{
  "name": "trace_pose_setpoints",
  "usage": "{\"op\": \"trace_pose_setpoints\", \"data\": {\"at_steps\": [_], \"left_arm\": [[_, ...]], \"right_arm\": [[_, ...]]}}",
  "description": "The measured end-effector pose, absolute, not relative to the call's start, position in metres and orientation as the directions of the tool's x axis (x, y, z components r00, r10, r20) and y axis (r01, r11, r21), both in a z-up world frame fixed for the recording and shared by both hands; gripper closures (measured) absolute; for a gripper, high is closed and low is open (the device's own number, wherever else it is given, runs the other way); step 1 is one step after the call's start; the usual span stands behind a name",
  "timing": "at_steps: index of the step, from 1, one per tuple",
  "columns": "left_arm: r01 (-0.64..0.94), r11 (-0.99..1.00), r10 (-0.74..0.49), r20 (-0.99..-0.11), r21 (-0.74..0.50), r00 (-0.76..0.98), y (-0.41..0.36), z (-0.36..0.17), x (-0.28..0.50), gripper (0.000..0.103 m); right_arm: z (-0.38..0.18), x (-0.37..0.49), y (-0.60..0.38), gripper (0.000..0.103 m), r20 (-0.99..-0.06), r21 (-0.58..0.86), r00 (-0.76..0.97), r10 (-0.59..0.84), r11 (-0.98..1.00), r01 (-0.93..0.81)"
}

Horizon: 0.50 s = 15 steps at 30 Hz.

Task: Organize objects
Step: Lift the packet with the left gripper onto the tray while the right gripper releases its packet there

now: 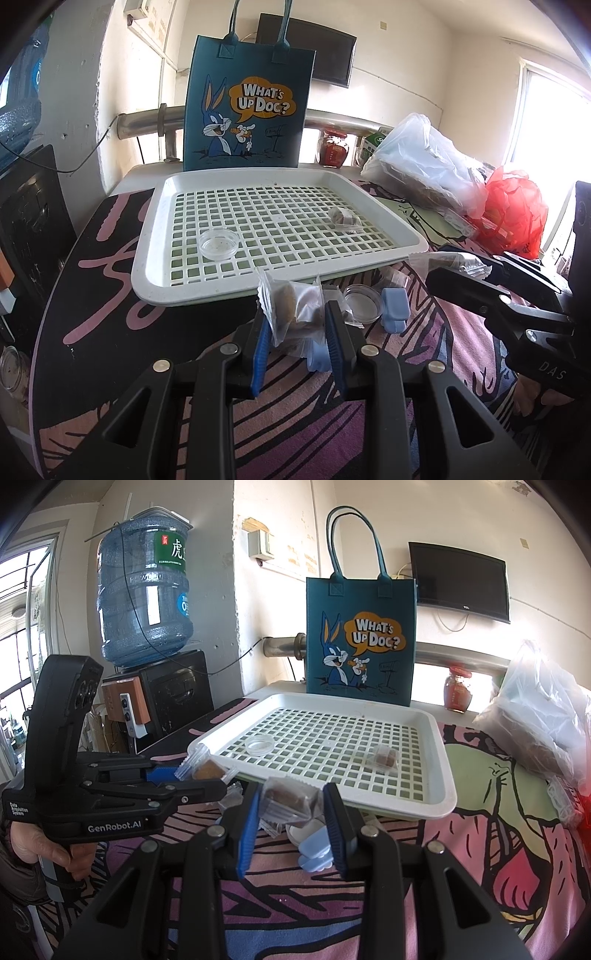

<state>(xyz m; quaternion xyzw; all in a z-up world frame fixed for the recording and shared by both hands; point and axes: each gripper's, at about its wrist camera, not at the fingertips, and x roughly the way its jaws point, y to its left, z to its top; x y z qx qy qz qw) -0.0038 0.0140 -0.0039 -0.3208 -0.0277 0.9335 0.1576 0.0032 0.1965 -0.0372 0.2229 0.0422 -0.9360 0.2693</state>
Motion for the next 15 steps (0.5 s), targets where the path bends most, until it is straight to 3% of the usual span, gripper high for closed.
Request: {"op": "trace_pose_setpoints", "data": {"at_steps": [7, 12, 15], "left_arm": [[-0.268, -0.954, 0.291, -0.614, -0.132, -0.734, 0.019, -0.005, -0.007, 0.076], [-0.229, -0.939, 0.342, -0.648, -0.255, -0.681, -0.009, -0.003, -0.018, 0.076], [-0.183, -0.948, 0.312, -0.638, -0.262, -0.704, -0.031, 0.013, -0.024, 0.076]], "right_arm": [[-0.041, -0.004, 0.199, 0.070, -0.467, 0.072, -0.745, -0.476, -0.861, 0.504], [-0.040, -0.015, 0.203, 0.070, -0.511, 0.126, -0.705, -0.493, -0.854, 0.505], [-0.019, -0.015, 0.215, 0.070, -0.472, 0.145, -0.715, -0.516, -0.845, 0.514]]}}
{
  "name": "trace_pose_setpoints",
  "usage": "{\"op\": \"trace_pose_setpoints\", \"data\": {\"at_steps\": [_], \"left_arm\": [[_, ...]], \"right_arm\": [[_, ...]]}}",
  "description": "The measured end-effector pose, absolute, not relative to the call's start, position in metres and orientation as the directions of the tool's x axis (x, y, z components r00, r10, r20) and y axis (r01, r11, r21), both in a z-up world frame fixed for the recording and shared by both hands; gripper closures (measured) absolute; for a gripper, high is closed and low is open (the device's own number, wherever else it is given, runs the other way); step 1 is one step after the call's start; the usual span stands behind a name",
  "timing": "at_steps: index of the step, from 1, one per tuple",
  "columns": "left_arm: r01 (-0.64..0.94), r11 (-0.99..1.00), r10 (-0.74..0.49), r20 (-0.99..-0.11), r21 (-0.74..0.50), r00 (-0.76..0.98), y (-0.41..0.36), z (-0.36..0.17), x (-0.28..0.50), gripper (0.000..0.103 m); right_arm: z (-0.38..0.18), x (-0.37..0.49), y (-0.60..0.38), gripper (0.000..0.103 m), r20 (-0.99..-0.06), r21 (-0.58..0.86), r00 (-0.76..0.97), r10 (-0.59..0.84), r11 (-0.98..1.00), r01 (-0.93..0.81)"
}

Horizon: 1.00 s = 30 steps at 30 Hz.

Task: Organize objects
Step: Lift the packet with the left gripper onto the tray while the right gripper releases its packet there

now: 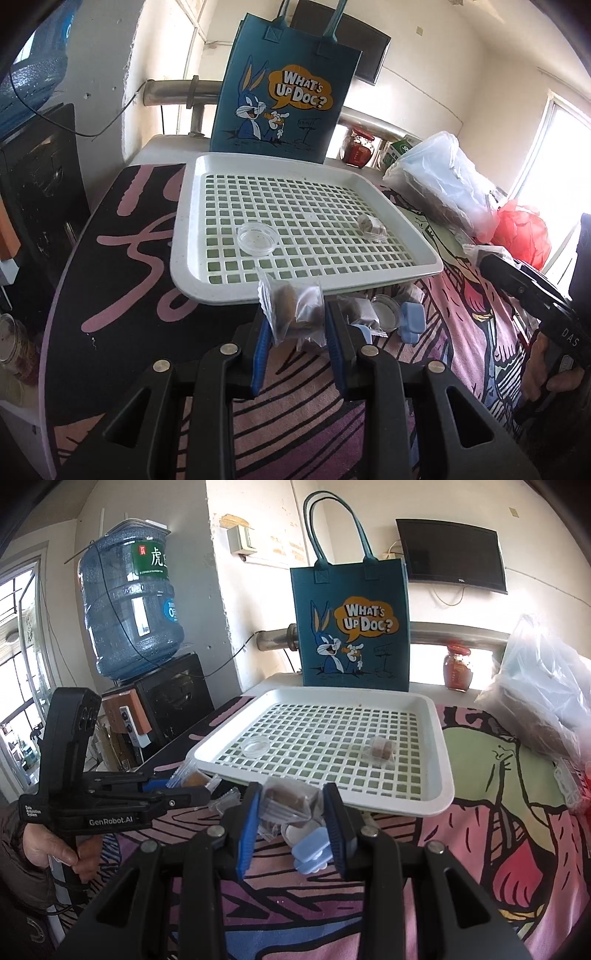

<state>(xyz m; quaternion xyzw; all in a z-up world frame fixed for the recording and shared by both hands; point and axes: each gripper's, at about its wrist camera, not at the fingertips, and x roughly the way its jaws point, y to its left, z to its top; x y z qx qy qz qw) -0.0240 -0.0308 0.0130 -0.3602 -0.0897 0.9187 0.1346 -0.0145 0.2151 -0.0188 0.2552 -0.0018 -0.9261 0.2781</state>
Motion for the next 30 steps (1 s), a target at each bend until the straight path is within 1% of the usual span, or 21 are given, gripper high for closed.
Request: {"op": "trace_pose_setpoints", "data": {"at_steps": [3, 6, 9, 12, 14, 22, 25, 26, 27, 28, 29, 30], "left_arm": [[-0.174, -0.959, 0.279, -0.643, -0.224, -0.713, -0.036, 0.025, -0.040, 0.076], [-0.166, -0.966, 0.257, -0.670, -0.198, -0.696, -0.032, 0.020, -0.062, 0.076], [-0.139, -0.966, 0.253, -0.707, -0.217, -0.660, -0.029, 0.005, -0.077, 0.076], [-0.123, -0.963, 0.261, -0.712, -0.241, -0.651, -0.028, -0.005, -0.086, 0.076], [-0.117, -0.963, 0.260, -0.714, -0.244, -0.650, -0.026, -0.007, -0.091, 0.076], [-0.099, -0.968, 0.237, -0.711, -0.230, -0.662, -0.021, -0.015, -0.103, 0.076], [-0.100, -0.972, 0.223, -0.712, -0.211, -0.666, -0.019, -0.015, -0.102, 0.070], [-0.100, -0.971, 0.228, -0.712, -0.217, -0.664, -0.020, -0.014, -0.102, 0.064], [-0.100, -0.968, 0.236, -0.710, -0.228, -0.664, -0.021, -0.012, -0.101, 0.055], [-0.097, -0.966, 0.241, -0.703, -0.239, -0.669, -0.023, -0.010, -0.100, 0.051], [-0.093, -0.964, 0.245, -0.692, -0.250, -0.679, -0.026, -0.007, -0.099, 0.045], [-0.092, -0.961, 0.251, -0.681, -0.262, -0.687, -0.028, -0.004, -0.097, 0.044]], "right_arm": [[0.002, -0.024, 0.224, 0.070, -0.451, 0.115, -0.741, -0.498, -0.856, 0.505], [0.006, -0.054, 0.231, 0.070, -0.479, 0.166, -0.720, -0.503, -0.857, 0.488], [-0.009, -0.090, 0.230, 0.070, -0.537, 0.185, -0.704, -0.464, -0.879, 0.439], [-0.037, -0.116, 0.230, 0.070, -0.608, 0.222, -0.659, -0.443, -0.891, 0.395], [-0.052, -0.126, 0.227, 0.070, -0.641, 0.209, -0.645, -0.416, -0.903, 0.375], [-0.076, -0.144, 0.219, 0.070, -0.692, 0.172, -0.629, -0.355, -0.927, 0.335], [-0.075, -0.146, 0.217, 0.064, -0.693, 0.154, -0.638, -0.336, -0.934, 0.324], [-0.076, -0.147, 0.216, 0.060, -0.702, 0.156, -0.630, -0.331, -0.935, 0.318], [-0.076, -0.146, 0.215, 0.059, -0.705, 0.152, -0.627, -0.331, -0.934, 0.322], [-0.075, -0.145, 0.215, 0.054, -0.706, 0.147, -0.627, -0.329, -0.934, 0.325], [-0.074, -0.144, 0.215, 0.051, -0.708, 0.144, -0.627, -0.325, -0.936, 0.322], [-0.071, -0.142, 0.216, 0.051, -0.702, 0.144, -0.635, -0.322, -0.937, 0.317]]}}
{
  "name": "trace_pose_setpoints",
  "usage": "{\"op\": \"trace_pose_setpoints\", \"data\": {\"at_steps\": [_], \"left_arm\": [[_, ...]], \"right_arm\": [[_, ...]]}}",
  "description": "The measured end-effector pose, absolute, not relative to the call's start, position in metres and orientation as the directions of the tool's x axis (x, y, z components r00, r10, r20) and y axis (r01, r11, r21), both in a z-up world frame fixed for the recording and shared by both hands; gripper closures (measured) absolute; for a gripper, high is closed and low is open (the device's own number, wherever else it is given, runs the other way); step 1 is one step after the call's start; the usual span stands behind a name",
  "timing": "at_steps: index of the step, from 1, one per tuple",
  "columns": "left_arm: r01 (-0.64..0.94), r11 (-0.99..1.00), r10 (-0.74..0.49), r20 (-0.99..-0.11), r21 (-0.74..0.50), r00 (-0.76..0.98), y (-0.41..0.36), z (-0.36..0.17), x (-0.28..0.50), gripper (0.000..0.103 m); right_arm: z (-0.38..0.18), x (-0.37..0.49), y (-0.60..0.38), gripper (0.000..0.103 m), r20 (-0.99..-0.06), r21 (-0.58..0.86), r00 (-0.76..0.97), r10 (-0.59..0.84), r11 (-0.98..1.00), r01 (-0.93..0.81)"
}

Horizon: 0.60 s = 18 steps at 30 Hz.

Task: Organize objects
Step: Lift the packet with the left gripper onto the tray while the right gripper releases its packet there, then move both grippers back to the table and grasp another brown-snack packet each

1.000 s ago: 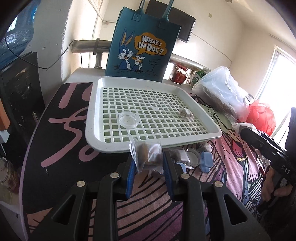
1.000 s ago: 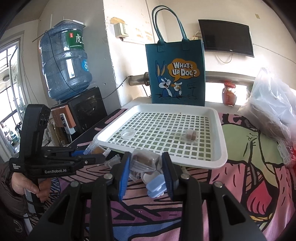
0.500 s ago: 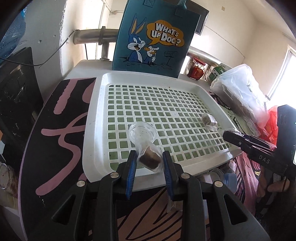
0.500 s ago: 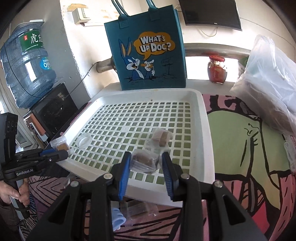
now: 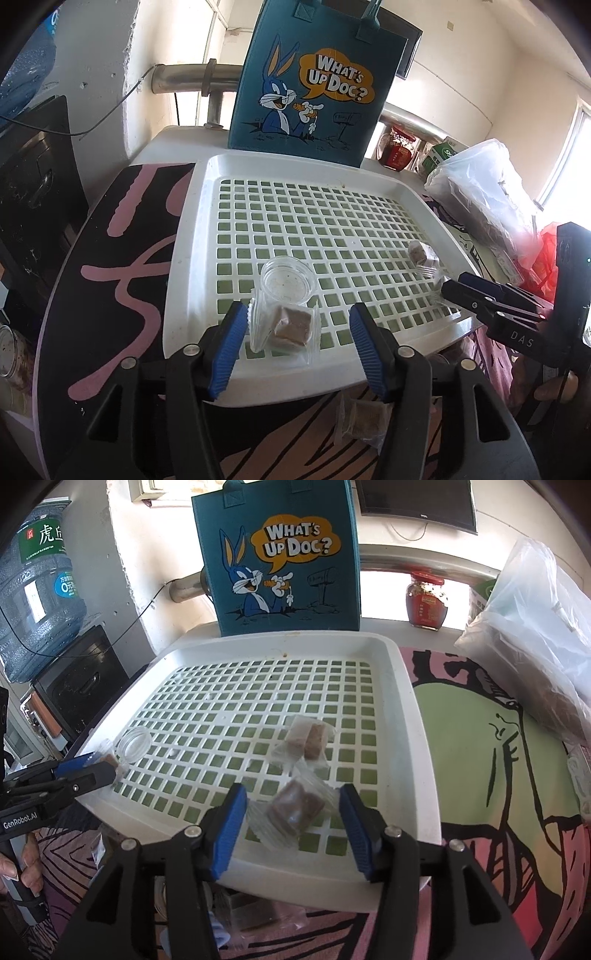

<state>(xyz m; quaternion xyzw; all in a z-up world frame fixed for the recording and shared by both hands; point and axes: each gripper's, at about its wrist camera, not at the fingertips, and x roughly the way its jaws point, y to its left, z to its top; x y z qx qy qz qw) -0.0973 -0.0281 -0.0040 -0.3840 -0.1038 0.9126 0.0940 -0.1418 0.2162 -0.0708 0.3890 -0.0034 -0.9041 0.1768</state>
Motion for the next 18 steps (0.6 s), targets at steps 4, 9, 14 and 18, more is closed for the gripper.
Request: {"op": "trace_pose_setpoints", "data": {"at_steps": [4, 9, 14, 18], "left_arm": [[-0.102, -0.949, 0.277, -0.634, -0.299, -0.722, -0.037, 0.015, -0.085, 0.041], [-0.109, -0.937, 0.296, -0.592, -0.332, -0.750, -0.045, 0.028, -0.060, 0.040], [-0.120, -0.930, 0.323, -0.616, -0.348, -0.719, -0.040, 0.016, -0.034, 0.040], [-0.183, -0.931, 0.353, -0.660, -0.315, -0.663, -0.018, 0.000, -0.019, 0.040]], "right_arm": [[-0.046, -0.126, 0.230, 0.051, -0.631, 0.204, -0.685, -0.366, -0.929, 0.308], [-0.016, -0.098, 0.246, 0.048, -0.531, 0.276, -0.733, -0.424, -0.905, 0.324], [-0.010, -0.071, 0.252, 0.047, -0.505, 0.299, -0.740, -0.444, -0.894, 0.333], [-0.022, -0.055, 0.244, 0.047, -0.547, 0.307, -0.683, -0.483, -0.875, 0.374]]}}
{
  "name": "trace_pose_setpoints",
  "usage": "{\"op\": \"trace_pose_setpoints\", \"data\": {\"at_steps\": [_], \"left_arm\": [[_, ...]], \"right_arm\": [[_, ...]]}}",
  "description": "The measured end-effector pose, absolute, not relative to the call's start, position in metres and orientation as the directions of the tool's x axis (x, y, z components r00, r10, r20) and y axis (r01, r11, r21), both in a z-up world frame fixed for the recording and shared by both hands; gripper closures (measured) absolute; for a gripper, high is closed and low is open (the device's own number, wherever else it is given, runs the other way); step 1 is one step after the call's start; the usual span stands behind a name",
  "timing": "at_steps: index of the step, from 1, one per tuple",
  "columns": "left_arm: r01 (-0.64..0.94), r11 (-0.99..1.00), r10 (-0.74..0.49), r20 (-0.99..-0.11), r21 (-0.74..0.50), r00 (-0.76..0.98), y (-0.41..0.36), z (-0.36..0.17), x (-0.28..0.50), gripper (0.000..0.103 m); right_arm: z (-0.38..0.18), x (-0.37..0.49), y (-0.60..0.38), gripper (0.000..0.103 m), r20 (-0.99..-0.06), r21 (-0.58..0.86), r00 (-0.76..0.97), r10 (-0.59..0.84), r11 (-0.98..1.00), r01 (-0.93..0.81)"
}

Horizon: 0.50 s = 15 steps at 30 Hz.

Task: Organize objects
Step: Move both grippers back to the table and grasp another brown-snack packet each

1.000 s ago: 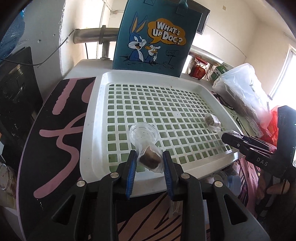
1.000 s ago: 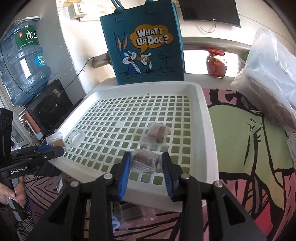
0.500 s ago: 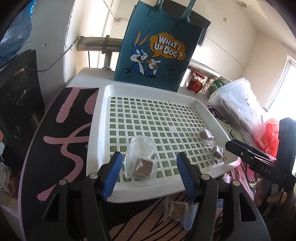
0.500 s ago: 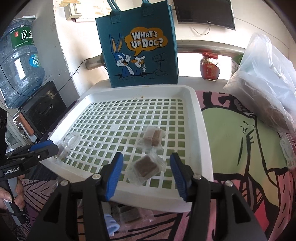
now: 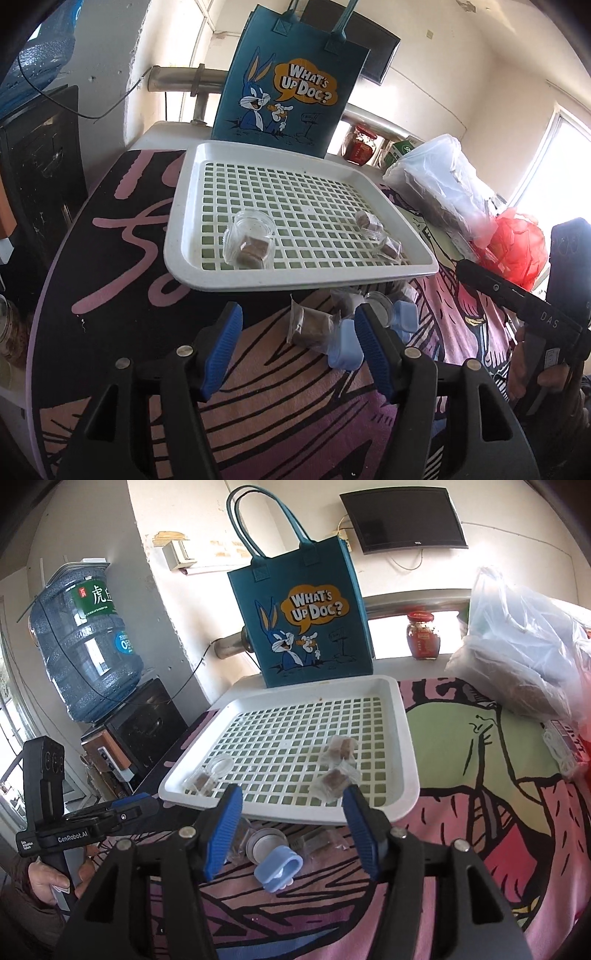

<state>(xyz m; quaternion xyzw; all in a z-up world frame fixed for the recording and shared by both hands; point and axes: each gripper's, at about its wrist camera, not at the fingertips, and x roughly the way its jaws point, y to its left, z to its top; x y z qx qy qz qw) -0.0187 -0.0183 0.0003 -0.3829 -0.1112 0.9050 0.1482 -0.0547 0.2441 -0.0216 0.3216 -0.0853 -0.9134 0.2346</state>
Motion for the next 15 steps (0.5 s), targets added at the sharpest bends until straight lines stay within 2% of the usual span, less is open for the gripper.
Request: {"op": "trace_pose_setpoints", "data": {"at_steps": [9, 12, 15], "left_arm": [[-0.261, -0.930, 0.366, -0.704, -0.257, -0.609, 0.012, -0.016, -0.008, 0.040], [-0.226, -0.936, 0.352, -0.684, -0.271, -0.638, -0.002, -0.012, -0.011, 0.040], [-0.164, -0.945, 0.321, -0.701, -0.283, -0.637, -0.018, -0.014, -0.023, 0.040]], "right_arm": [[-0.054, -0.046, 0.231, 0.047, -0.645, 0.231, -0.629, -0.434, -0.895, 0.381], [-0.058, -0.050, 0.238, 0.047, -0.658, 0.221, -0.631, -0.411, -0.906, 0.360], [-0.058, -0.058, 0.247, 0.047, -0.666, 0.223, -0.630, -0.399, -0.913, 0.342]]}}
